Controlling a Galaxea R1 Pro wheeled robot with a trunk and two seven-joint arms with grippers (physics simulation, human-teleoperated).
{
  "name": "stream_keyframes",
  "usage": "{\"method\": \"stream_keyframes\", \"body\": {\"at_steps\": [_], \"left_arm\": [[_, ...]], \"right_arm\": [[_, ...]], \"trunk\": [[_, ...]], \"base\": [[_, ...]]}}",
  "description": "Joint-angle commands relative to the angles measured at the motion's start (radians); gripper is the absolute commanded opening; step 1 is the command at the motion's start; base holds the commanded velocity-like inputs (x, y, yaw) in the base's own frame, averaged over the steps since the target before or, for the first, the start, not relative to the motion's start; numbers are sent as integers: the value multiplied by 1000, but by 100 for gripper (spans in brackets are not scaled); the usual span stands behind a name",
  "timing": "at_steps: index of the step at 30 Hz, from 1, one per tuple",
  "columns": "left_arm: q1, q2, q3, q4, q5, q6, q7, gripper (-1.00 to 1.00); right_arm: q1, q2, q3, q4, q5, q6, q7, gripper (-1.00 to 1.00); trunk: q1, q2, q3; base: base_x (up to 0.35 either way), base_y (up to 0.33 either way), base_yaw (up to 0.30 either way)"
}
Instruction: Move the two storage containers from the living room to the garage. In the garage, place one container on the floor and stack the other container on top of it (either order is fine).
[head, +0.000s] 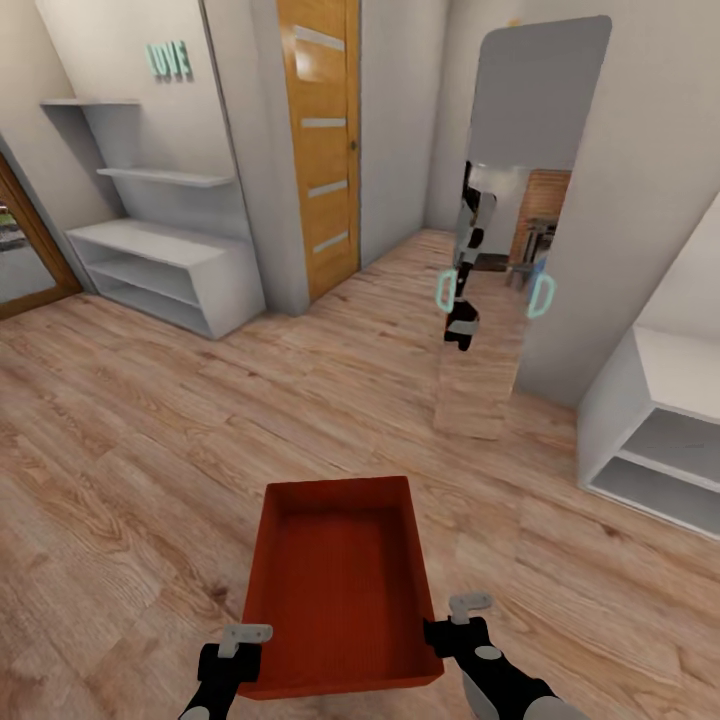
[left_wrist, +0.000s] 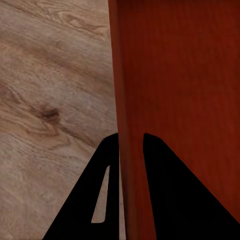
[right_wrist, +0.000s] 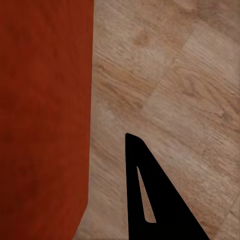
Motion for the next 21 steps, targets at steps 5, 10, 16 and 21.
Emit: {"method": "stream_keyframes", "body": {"at_steps": [5, 10, 16, 21], "left_arm": [[0, 1, 8, 1, -3, -4, 14, -100], [0, 1, 8, 1, -3, -4, 14, -100], [0, 1, 8, 1, -3, -4, 14, -100], [0, 1, 8, 1, -3, -4, 14, -100]], "right_arm": [[-1, -4, -9, 0, 5, -3, -13, -100], [-1, -4, -9, 0, 5, -3, -13, -100], [-1, -4, -9, 0, 5, -3, -13, -100], [-1, -4, -9, 0, 5, -3, -13, -100]], "trunk": [[1, 0, -3], [1, 0, -6], [1, 0, -7], [1, 0, -8]], "base": [[346, 0, 111], [346, 0, 177], [346, 0, 50], [346, 0, 116]]}}
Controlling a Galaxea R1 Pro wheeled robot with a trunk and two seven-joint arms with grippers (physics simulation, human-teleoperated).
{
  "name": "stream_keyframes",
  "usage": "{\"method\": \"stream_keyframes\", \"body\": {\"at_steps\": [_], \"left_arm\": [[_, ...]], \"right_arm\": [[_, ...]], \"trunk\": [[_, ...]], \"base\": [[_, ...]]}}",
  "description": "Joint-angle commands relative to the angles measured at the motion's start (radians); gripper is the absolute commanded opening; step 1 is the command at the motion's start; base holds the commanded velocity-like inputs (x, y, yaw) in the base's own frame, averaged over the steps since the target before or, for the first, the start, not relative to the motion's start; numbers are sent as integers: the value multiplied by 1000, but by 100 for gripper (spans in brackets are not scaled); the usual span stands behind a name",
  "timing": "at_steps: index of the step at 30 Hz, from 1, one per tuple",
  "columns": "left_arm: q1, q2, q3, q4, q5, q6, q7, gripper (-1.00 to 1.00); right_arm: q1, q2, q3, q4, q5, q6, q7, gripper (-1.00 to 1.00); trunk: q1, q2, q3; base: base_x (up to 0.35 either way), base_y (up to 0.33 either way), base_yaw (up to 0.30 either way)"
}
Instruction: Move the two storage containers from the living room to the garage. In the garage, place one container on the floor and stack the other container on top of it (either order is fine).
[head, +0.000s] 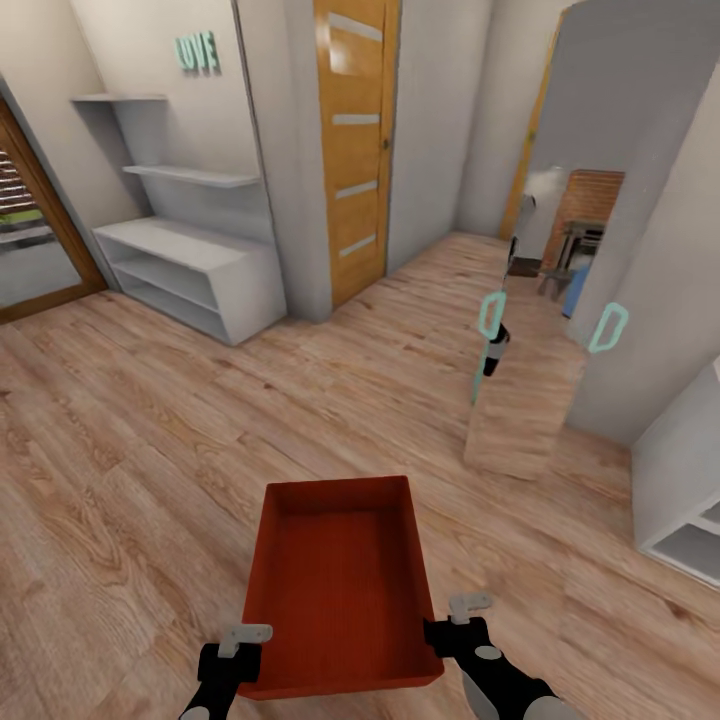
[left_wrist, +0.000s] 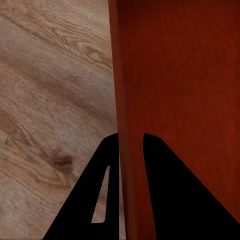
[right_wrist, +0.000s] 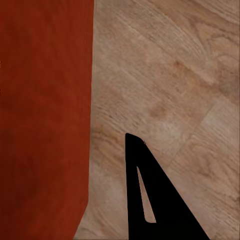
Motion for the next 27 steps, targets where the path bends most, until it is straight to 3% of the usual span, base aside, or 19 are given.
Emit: {"method": "stream_keyframes", "body": {"at_steps": [1, 7, 27], "left_arm": [[0, 1, 8, 2, -3, -4, 14, -100], [0, 1, 8, 2, -3, -4, 14, -100], [0, 1, 8, 2, -3, -4, 14, -100]], "right_arm": [[-1, -4, -9, 0, 5, -3, -13, -100], [-1, -4, -9, 0, 5, -3, -13, -100], [-1, -4, -9, 0, 5, -3, -13, -100]], "trunk": [[1, 0, -1], [1, 0, -2], [1, 0, -3]], "base": [[346, 0, 222], [346, 0, 181], [346, 0, 8]]}}
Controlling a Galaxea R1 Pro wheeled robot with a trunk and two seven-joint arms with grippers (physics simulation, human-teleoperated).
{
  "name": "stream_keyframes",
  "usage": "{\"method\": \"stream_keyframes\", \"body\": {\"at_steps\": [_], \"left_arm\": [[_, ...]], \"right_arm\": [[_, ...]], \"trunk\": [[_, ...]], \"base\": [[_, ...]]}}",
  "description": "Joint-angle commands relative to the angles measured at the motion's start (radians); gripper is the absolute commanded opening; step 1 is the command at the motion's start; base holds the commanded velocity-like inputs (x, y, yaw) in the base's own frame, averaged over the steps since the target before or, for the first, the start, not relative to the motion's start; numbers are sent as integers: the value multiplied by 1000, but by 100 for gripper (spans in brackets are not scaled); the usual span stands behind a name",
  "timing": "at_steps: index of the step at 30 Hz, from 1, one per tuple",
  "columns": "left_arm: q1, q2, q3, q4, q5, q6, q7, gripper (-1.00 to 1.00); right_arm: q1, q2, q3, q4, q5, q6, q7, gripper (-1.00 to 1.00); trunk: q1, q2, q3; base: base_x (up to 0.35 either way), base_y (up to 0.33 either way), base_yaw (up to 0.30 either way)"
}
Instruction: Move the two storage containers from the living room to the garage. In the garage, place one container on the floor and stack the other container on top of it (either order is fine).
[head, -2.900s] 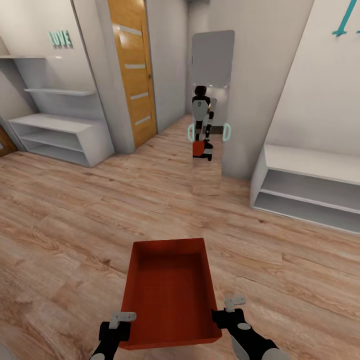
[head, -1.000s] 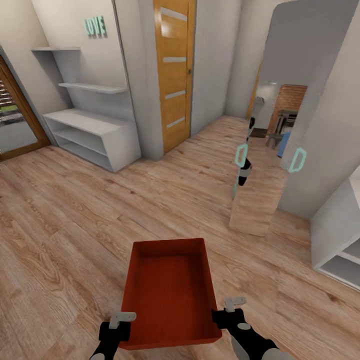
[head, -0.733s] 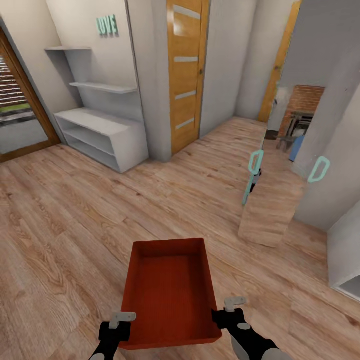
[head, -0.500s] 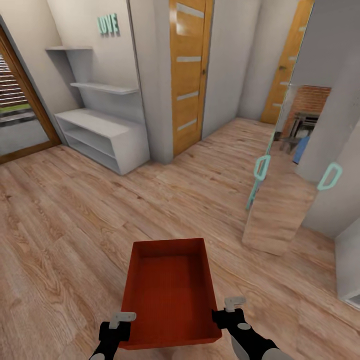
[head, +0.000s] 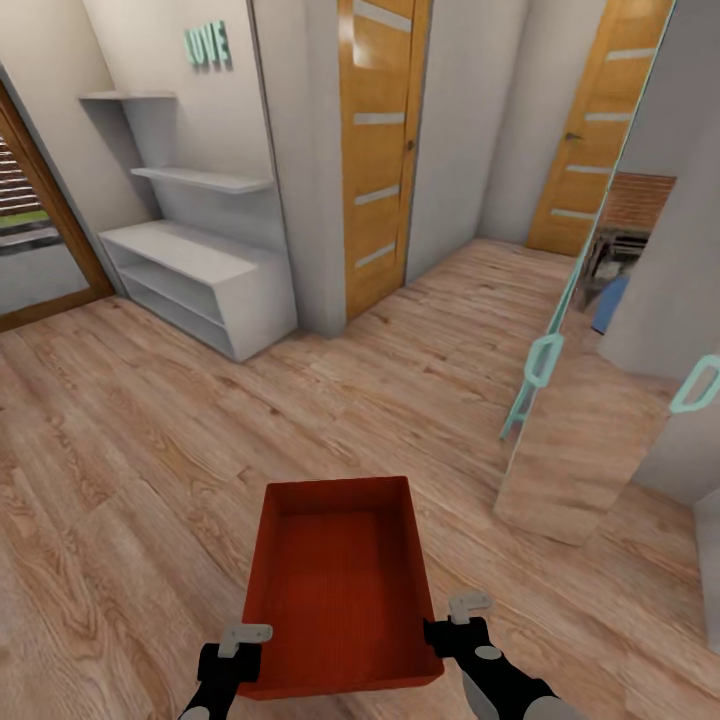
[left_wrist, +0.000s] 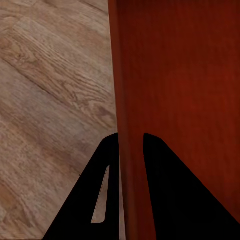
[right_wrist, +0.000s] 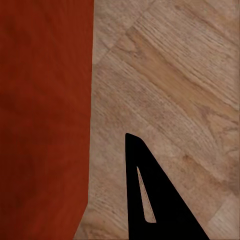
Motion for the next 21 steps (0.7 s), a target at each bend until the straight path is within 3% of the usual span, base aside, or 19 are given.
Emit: {"method": "stream_keyframes", "body": {"at_steps": [1, 21], "left_arm": [[0, 1, 8, 1, -3, -4, 14, -100], [0, 1, 8, 1, -3, -4, 14, -100]], "right_arm": [[-1, -4, -9, 0, 5, -3, -13, -100], [-1, -4, -9, 0, 5, -3, -13, -100]], "trunk": [[1, 0, -1], [1, 0, -1]], "base": [[346, 0, 0], [346, 0, 3]]}}
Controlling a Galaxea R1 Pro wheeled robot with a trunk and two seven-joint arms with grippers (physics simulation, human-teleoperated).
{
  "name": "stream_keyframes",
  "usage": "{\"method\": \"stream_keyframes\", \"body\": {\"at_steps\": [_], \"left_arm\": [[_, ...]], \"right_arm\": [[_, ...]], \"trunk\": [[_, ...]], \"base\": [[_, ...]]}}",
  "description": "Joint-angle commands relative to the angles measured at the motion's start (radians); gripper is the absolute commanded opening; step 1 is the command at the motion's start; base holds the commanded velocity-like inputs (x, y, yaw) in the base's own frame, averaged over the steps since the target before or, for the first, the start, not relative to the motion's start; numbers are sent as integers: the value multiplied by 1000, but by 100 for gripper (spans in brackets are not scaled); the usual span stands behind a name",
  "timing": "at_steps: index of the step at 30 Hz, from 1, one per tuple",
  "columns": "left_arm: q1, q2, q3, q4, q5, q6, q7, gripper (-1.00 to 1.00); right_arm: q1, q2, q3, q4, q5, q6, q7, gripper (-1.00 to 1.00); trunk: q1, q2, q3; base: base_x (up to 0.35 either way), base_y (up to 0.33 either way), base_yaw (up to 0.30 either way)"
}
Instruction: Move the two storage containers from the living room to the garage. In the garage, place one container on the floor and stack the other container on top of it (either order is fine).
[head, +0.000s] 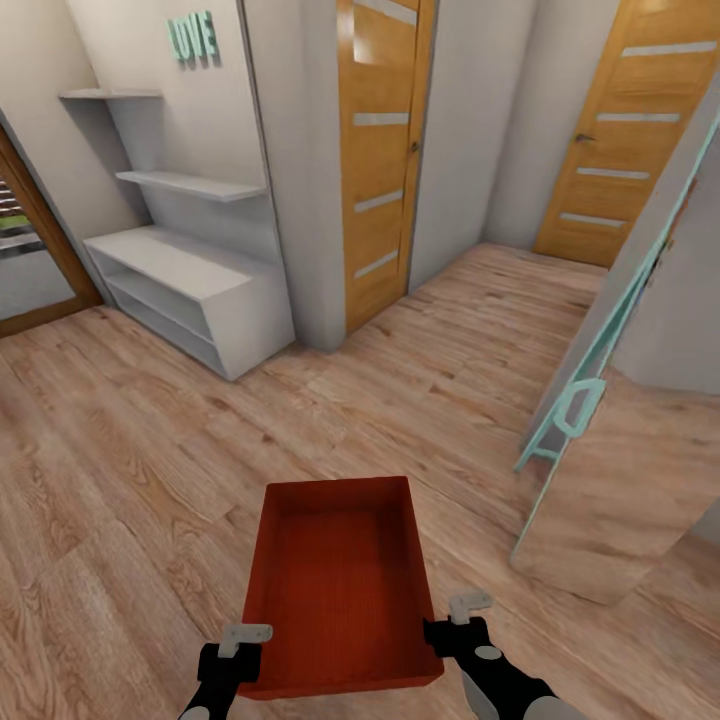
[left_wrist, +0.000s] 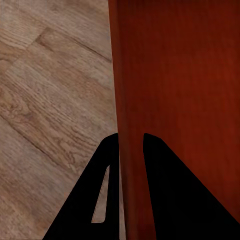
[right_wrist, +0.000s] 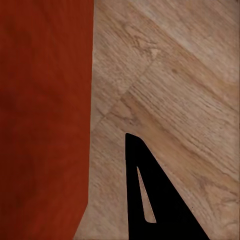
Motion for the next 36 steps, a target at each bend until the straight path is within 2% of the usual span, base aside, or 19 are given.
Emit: {"method": "stream_keyframes", "body": {"at_steps": [1, 9, 29, 36], "left_arm": [[0, 1, 8, 1, -3, -4, 14, -100], [0, 1, 8, 1, -3, -4, 14, -100], [0, 1, 8, 1, -3, -4, 14, -100], [0, 1, 8, 1, -3, -4, 14, -100]], "right_arm": [[-1, -4, -9, 0, 5, -3, -13, -100], [-1, -4, -9, 0, 5, -3, -13, -100], [-1, -4, -9, 0, 5, -3, -13, -100], [-1, -4, -9, 0, 5, -3, -12, -100]], "trunk": [[1, 0, -1], [1, 0, -1], [1, 0, -1], [1, 0, -1]], "base": [[346, 0, 108], [346, 0, 171], [346, 0, 11], [346, 0, 116]]}}
